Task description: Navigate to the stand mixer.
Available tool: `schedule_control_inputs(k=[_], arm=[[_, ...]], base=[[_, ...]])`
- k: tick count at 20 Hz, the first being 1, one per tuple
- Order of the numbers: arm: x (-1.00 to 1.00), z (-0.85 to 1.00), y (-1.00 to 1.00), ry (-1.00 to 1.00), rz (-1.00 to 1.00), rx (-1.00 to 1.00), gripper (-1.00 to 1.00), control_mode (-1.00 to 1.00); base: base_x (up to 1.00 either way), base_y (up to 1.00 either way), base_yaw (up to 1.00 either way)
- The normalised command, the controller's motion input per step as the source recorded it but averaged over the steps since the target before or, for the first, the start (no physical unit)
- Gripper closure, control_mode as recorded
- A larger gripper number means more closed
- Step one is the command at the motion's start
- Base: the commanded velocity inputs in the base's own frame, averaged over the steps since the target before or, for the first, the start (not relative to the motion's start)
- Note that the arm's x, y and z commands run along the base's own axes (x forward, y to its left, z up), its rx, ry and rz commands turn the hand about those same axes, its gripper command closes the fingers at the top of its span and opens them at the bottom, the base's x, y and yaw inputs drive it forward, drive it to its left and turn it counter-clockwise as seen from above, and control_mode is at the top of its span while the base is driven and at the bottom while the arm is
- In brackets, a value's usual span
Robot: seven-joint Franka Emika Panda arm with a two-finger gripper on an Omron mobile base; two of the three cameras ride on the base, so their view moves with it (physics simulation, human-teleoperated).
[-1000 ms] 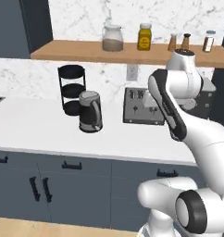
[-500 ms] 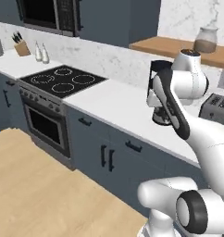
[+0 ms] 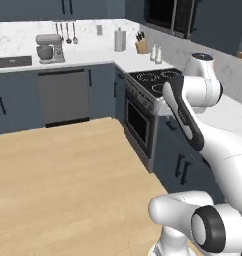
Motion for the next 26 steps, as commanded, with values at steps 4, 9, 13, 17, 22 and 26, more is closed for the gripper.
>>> schedule_control_inputs(k=[4,9,13,17,22,26], arm=[[0.0,0.0,0.0,0.0,0.0,0.0,-1.0,1.0],[0.0,0.0,0.0,0.0,0.0,0.0,-1.0,1.0],[0.0,0.0,0.0,0.0,0.0,0.0,-1.0,1.0],[0.0,0.0,0.0,0.0,0.0,0.0,-1.0,1.0],[0.0,0.0,0.0,0.0,0.0,0.0,-1.0,1.0],[0.0,0.0,0.0,0.0,0.0,0.0,-1.0,1.0]], base=[[0.0,0.0,0.49],[0.0,0.02,0.42],[0.0,0.02,0.2],[0.26,0.03,0.2],[0.93,0.1,0.05],[1.0,0.1,0.0]])
